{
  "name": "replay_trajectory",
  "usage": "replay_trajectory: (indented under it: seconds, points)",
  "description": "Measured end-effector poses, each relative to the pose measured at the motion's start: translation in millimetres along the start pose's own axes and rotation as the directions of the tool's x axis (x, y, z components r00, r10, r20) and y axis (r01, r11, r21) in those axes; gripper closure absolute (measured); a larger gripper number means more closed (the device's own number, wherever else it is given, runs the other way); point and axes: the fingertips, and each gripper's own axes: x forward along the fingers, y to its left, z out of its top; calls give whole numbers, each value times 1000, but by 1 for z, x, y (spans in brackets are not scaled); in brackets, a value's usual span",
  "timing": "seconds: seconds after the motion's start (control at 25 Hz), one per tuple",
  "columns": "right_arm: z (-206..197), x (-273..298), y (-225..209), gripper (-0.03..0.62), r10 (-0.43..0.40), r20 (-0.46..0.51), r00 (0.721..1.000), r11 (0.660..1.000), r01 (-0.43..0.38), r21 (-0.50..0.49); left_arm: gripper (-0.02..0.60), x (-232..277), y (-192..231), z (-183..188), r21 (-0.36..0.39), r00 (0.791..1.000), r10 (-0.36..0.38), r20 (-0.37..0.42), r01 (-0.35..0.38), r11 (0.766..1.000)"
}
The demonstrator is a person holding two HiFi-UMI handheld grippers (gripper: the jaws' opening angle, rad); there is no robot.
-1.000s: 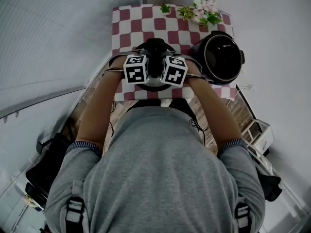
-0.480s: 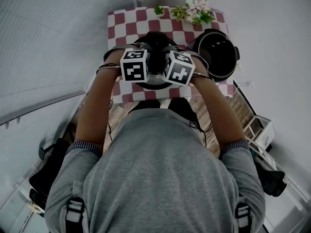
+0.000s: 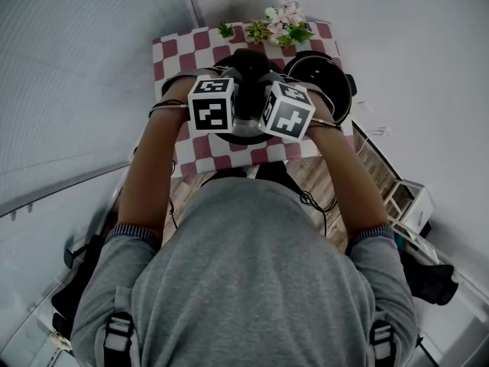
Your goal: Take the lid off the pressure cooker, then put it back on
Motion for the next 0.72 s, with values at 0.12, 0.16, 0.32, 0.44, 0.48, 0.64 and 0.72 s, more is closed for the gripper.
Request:
replay_trajectory:
  seconds: [0.12,0.16,0.32,0.44,0.48,0.64,0.72]
  points:
    - [-14,-15,-9,301,-11,-4,1000,1000,11,12,281,5,10,19,16,1000,10,-2,-10,1000]
    - [-20,-19,-12,301,-15,-5,1000,1000,15,14,282,7,14,26,22,1000,12,-4,-12,1000]
    - [-45,-30,-20,301,-20,6,1000,999,20,25,281,20,22,50,35,1000,5,-1,-5,999]
    - [-61,-38,-24,301,-28,12,1000,999,27,35,281,28,27,67,50,1000,1,-3,-1,999]
    - [-67,-41,-26,301,-30,12,999,999,29,40,281,31,28,72,55,1000,-2,-4,2,998]
    - [-91,-51,-34,301,-37,7,999,997,36,63,281,43,36,95,77,1000,-13,-1,13,997]
    - [-103,-56,-38,301,-44,5,999,996,43,79,281,50,40,106,91,1000,-20,-1,20,996]
